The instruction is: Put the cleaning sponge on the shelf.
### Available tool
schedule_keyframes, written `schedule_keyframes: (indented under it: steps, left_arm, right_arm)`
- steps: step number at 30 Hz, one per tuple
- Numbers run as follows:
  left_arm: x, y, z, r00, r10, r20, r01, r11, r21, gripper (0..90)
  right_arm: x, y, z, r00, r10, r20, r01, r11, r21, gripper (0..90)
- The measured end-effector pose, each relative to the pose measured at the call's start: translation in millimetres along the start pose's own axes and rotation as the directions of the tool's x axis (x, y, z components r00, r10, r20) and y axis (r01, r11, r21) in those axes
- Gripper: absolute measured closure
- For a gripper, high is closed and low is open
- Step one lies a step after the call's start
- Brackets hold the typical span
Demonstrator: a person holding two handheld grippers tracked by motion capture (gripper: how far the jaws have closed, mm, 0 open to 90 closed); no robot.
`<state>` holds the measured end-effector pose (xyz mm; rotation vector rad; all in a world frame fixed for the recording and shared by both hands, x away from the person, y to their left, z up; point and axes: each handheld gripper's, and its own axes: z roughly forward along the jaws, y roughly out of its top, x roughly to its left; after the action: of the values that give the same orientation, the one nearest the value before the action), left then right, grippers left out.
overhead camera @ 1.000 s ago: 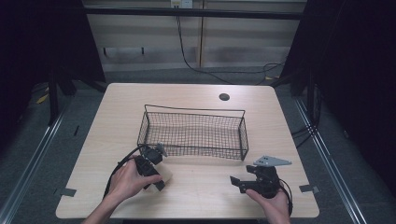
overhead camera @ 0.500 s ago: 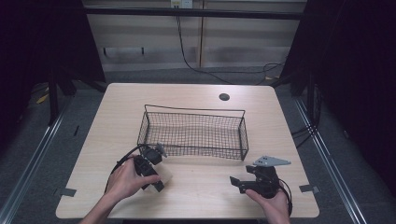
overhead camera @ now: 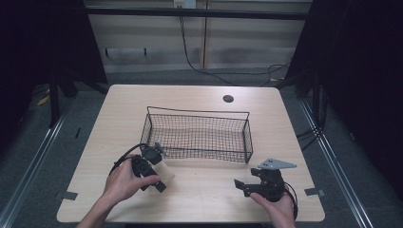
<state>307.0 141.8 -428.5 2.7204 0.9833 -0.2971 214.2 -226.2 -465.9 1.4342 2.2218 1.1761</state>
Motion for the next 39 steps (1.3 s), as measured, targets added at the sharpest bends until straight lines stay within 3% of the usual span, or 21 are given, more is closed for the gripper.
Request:
schedule_keyframes:
  steps: [7,14,23,35,39]
  left_arm:
    - [0.7,-5.3,-16.2,0.9999,0.01,0.011,-0.009,0.9994,-0.034,30.6]
    - [3.5,-11.4,-32.1,0.9999,-0.006,0.013,0.007,0.9971,-0.075,30.6]
    - [0.0,-11.7,-45.6,0.9993,0.032,0.019,-0.03,0.9968,-0.075,30.6]
    - [1.5,-3.8,-62.5,0.9995,0.032,0.008,-0.031,0.996,-0.084,30.7]
    - [-1.4,0.4,-68.5,0.9988,0.048,0.004,-0.047,0.9958,-0.078,30.7]
  right_arm:
    - [0.1,-0.2,-0.8,1.0,0.003,0.002,-0.003,1.0,0.001,19.0]
    - [-0.1,-0.3,-1.0,1.0,0.003,0.003,-0.003,1.0,0.0,18.9]
    - [-0.7,-0.7,-0.4,0.9999,0.014,0.004,-0.014,1.0,-0.001,18.6]
    - [1.1,0.1,-1.6,1.0,0.003,-0.008,-0.003,1.0,-0.021,18.4]
    - [0.9,0.0,-1.7,1.0,0.003,-0.007,-0.003,1.0,-0.02,18.4]
